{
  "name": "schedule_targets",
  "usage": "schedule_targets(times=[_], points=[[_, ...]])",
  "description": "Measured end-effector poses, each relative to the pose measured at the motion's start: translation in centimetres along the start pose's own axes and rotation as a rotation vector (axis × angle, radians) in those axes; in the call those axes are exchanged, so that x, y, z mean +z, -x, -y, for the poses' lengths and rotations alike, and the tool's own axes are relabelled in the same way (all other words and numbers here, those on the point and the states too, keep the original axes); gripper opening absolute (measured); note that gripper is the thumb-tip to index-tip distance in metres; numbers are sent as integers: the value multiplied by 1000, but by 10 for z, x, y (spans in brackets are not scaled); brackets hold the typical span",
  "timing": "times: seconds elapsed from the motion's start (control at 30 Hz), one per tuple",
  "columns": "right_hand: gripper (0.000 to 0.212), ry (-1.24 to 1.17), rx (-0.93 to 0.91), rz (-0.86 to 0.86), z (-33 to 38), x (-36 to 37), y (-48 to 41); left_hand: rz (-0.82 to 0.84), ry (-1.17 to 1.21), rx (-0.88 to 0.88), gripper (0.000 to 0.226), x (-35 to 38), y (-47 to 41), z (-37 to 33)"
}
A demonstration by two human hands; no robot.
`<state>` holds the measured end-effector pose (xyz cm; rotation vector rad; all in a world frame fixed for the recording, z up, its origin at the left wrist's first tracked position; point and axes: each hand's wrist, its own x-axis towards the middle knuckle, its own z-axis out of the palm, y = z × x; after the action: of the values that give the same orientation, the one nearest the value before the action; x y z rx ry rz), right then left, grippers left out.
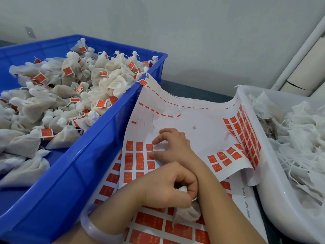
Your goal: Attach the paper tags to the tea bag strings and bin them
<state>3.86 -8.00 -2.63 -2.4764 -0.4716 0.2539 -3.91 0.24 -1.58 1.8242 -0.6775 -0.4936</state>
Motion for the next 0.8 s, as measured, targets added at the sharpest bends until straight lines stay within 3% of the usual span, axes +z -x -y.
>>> schedule_targets(times=[0.1,0.27,0.4,0.53,0.6,0.7,0.8], points=[[37,36,0,21,-1,0,-1,-5,3,2,11,0,0,0],[12,-19,-2,28,2,-1,0,-14,-3,16,12,0,0,1],[36,48,-17,39,0,-1,-1,-19,-8,10,12,1,0,1],[10,-1,-17,52,2,-3,1,-29,2,28,12,0,0,0],[10,1,-16,44,1,-2,1,-24,8,28,11,0,0,0],[38,66,-15,45,-1,-2,-1,-22,10,16,11,0,0,1],[35,40,-15,35,0,-1,-1,-19,9,19,10,0,1,1]])
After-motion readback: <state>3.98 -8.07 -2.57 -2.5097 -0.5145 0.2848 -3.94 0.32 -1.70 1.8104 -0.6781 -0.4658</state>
